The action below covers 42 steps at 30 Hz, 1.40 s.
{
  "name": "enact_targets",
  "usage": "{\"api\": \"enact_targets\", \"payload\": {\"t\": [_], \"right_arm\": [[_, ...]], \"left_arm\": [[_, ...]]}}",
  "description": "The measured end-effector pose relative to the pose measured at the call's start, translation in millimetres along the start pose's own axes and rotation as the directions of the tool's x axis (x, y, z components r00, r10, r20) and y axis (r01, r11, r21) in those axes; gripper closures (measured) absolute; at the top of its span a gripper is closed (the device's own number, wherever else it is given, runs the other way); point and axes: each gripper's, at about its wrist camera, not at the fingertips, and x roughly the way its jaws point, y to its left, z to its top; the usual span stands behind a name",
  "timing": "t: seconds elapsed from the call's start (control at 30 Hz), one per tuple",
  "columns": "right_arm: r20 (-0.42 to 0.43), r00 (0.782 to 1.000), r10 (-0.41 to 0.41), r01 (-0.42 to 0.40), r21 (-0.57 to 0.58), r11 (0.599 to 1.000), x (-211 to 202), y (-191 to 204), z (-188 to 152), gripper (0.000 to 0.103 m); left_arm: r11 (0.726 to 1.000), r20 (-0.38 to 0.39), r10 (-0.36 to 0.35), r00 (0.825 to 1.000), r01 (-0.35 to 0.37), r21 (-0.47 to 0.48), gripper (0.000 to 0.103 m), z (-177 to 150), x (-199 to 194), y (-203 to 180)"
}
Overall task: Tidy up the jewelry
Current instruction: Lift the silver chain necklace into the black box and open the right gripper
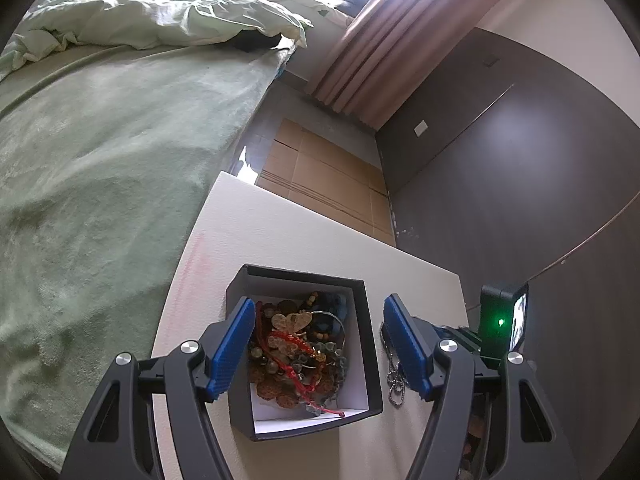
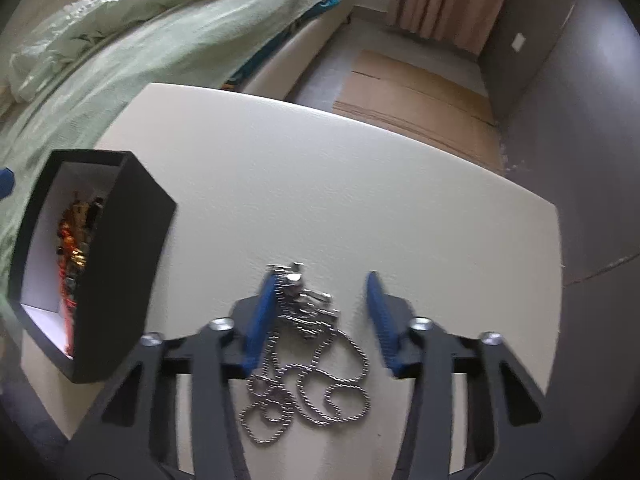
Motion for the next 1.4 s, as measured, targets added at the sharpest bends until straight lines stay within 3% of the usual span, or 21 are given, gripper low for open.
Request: {"api": "enact_targets", "payload": {"t": [0.13,0.17,0.3,0.8,1.27,1.4], "right_arm": [[-0.016,1.0,0.026,-0.026,-0.005,1.0,0.9,3.6,2.3,0.08],[-0.019,1.0,0.025,-0.025,0.003,1.0,0.4,1.6,3.2,0.086],[-0.027,0.999,0.041,-0.04,0.041,0.998,-5.2,-1.0,3.7,0.087],[0.161,0.986,0.035,-0.045,0.062,0.997,-118.9,-1.8,24.0,0.087],[0.383,0.924,0.004,-0.007,0.005,1.0,-269.9,32.7,52.8,0.087],[0.433,0.901,-0.004,0.005,-0.001,1.0,-305.0,42.9,61.2,0.087]], "left_arm": [[1.0,-0.006,-0.003,1.0,0.003,0.0,0.038,-0.3,1.0,0.6],[1.0,-0.006,-0.004,1.0,0.004,0.0,0.038,-0.2,1.1,0.5],[1.0,-0.001,-0.007,1.0,0.007,-0.002,0.038,-0.2,0.0,0.1],[0.998,0.036,0.023,0.999,-0.021,-0.058,0.038,-0.8,-12.8,12.6],[0.999,0.088,-0.006,0.996,0.009,-0.033,0.032,-8.7,-89.2,-0.2],[1.0,0.127,-0.011,0.992,0.013,-0.011,0.011,-6.6,-114.8,-9.7]]}}
